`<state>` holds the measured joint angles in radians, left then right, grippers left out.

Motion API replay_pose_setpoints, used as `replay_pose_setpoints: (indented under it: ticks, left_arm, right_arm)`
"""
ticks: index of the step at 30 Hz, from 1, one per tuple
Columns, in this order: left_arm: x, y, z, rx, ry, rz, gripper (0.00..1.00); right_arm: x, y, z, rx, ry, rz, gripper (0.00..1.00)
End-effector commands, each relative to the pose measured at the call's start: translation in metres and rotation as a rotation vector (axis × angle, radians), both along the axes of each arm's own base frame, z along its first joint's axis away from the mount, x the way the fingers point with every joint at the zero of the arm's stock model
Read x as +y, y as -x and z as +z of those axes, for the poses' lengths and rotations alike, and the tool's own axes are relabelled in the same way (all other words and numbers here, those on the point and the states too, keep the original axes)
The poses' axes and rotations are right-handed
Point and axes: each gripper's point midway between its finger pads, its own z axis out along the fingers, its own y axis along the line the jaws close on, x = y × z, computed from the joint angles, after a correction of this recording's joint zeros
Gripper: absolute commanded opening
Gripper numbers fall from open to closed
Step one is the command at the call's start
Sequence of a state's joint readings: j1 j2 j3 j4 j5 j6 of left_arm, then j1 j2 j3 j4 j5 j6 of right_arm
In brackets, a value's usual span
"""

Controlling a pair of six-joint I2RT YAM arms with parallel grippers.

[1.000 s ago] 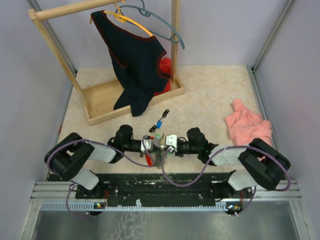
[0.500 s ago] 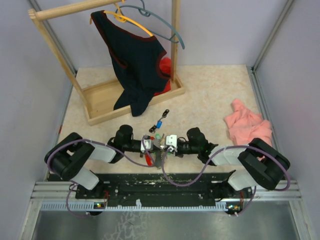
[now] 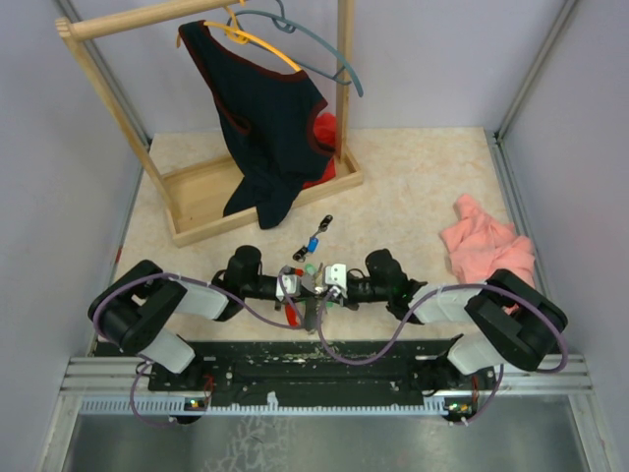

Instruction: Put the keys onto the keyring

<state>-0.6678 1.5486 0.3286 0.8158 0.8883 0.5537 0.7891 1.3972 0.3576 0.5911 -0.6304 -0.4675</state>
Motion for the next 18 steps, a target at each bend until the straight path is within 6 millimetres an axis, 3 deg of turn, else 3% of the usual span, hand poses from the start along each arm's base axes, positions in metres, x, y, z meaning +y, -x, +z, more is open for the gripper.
replay_pose_setpoints:
  ticks: [1, 18]
  left_arm:
    - [-0.008, 0.002, 0.013, -0.035, 0.047, -0.044, 0.01]
    - [-0.007, -0.01, 0.018, 0.054, 0.05, 0.031, 0.01]
  right_arm:
    - [0.021, -0.007, 0.032, -0.051, -0.097, 0.044, 0.0]
    - [0.016, -0.005, 0.021, -0.2, 0.014, 0.024, 0.0]
